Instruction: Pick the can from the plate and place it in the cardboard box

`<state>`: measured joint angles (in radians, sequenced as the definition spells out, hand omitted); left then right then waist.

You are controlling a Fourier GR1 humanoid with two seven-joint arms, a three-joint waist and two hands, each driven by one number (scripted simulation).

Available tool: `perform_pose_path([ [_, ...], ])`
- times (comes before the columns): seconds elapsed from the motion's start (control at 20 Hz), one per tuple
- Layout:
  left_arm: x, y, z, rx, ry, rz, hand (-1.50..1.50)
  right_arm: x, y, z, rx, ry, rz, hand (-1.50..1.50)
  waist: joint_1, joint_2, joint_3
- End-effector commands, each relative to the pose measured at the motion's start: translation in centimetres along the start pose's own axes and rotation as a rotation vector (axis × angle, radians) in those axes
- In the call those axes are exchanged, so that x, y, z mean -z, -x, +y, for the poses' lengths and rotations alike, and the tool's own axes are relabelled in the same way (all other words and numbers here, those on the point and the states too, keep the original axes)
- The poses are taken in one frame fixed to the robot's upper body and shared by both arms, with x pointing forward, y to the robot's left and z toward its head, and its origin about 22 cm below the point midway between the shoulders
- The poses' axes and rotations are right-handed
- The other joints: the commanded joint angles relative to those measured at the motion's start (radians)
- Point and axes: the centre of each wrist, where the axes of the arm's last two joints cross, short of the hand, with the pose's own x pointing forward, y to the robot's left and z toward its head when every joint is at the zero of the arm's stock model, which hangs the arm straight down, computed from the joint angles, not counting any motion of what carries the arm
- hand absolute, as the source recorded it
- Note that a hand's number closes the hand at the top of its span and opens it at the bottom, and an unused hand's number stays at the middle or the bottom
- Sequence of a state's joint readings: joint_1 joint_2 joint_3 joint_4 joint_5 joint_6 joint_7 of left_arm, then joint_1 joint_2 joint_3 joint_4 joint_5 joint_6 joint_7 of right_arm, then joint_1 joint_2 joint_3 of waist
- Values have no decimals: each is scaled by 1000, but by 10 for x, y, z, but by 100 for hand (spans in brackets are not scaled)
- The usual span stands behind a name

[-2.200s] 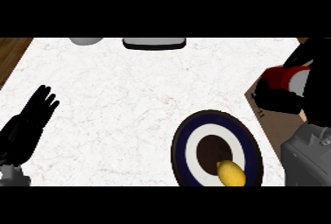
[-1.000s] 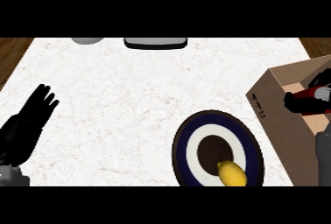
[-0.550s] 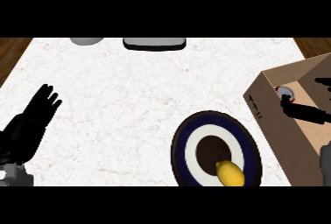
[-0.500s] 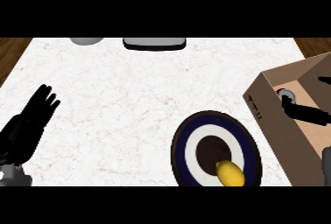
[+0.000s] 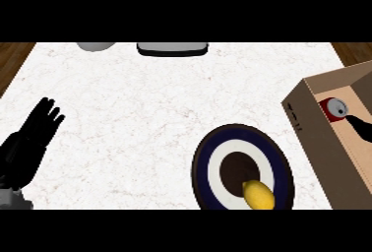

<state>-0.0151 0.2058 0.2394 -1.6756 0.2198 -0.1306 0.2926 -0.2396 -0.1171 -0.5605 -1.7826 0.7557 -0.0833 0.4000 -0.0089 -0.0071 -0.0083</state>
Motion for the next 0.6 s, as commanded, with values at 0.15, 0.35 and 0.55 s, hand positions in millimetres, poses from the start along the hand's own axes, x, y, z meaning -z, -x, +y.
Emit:
perform_pose_path([
  [0.15,-1,-8,7,11,3,15,0,-1,47,-75,112,89,28,-150,-3,4,9],
  [0.35,8,-5,-5,-5,-2,-16,0,-16,61,-98,214,101,45,-150,-3,5,9],
  [0.55,2,-1,-1,23,7,-7,0,-11,80,-127,186,46,26,-150,2,5,8],
])
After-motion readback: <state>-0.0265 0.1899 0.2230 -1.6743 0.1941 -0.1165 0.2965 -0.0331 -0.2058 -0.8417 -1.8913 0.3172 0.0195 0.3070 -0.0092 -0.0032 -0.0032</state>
